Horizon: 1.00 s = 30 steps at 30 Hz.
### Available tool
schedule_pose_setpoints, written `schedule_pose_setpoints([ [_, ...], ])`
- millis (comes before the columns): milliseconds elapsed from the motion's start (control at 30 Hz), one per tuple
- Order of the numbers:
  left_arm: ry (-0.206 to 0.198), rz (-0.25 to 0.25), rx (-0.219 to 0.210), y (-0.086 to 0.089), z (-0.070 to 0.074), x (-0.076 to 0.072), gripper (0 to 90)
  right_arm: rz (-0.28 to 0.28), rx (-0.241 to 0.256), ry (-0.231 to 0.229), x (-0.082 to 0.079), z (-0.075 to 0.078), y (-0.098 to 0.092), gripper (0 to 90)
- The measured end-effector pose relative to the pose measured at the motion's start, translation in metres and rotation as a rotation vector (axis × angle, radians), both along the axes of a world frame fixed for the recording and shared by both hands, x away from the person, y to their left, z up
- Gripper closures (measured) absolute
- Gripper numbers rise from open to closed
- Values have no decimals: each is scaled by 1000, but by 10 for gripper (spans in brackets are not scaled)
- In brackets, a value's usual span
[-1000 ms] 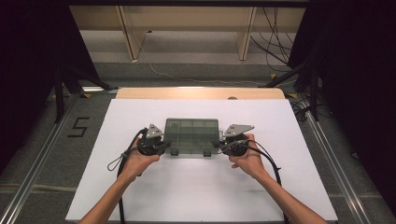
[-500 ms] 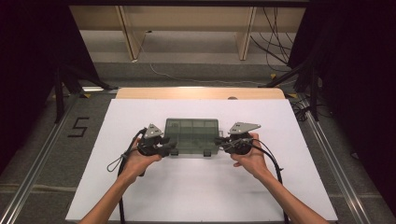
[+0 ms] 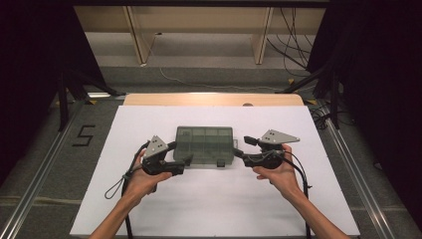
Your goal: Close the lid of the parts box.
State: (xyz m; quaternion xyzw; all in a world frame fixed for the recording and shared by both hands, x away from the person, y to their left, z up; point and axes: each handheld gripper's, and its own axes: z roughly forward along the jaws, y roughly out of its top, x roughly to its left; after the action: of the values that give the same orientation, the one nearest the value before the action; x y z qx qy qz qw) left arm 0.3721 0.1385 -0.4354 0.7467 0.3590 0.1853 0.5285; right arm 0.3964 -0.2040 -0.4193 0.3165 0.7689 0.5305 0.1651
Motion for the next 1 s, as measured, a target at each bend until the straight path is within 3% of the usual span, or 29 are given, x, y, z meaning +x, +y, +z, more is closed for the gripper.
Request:
schedule_pose_setpoints([
  [200, -18, 6, -13, 4, 3, -9, 166, -18, 18, -11, -14, 2, -3, 291],
  [500, -24, 8, -21, 11, 8, -21, 157, -24, 64, -25, -32, 5, -6, 254],
  [667, -35, -1, -30, 10, 11, -26, 156, -34, 37, -25, -41, 5, -8, 239],
  [800, -40, -2, -26, 10, 12, -30, 157, -35, 61, -30, -46, 1, -9, 227],
  [1000, -52, -14, -21, 10, 13, -38, 157, -40, 42, -27, -54, 1, -14, 220],
])
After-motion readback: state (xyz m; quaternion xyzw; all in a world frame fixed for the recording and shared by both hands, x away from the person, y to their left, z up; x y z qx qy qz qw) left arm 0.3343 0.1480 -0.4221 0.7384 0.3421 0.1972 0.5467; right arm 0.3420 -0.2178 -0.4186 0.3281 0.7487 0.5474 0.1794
